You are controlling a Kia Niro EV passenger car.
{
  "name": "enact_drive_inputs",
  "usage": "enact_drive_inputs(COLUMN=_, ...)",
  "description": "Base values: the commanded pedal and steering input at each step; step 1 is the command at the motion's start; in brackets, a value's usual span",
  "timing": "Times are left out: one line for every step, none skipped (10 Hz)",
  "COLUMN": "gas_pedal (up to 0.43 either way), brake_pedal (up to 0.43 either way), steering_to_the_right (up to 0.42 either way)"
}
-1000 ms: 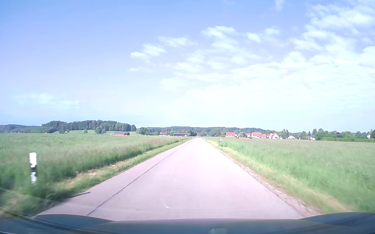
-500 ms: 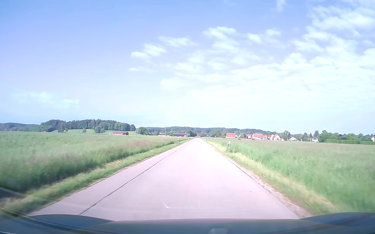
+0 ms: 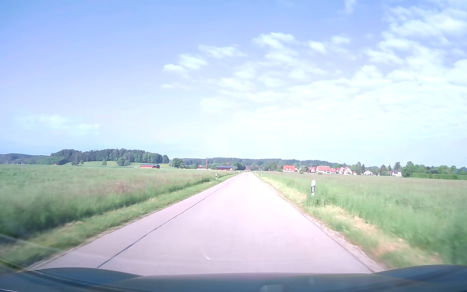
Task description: Follow the waypoints while adhering to traffic rules and regulations
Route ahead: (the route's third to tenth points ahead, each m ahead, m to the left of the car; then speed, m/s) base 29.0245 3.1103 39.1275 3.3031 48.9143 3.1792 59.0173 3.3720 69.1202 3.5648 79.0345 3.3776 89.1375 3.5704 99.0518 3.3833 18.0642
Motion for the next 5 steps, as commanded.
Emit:
enact_drive_inputs(gas_pedal=0.15, brake_pedal=0.0, steering_to_the_right=0.0)
enact_drive_inputs(gas_pedal=0.15, brake_pedal=0.0, steering_to_the_right=0.0)
enact_drive_inputs(gas_pedal=0.15, brake_pedal=0.0, steering_to_the_right=0.0)
enact_drive_inputs(gas_pedal=0.15, brake_pedal=0.0, steering_to_the_right=0.0)
enact_drive_inputs(gas_pedal=0.15, brake_pedal=0.0, steering_to_the_right=0.0)
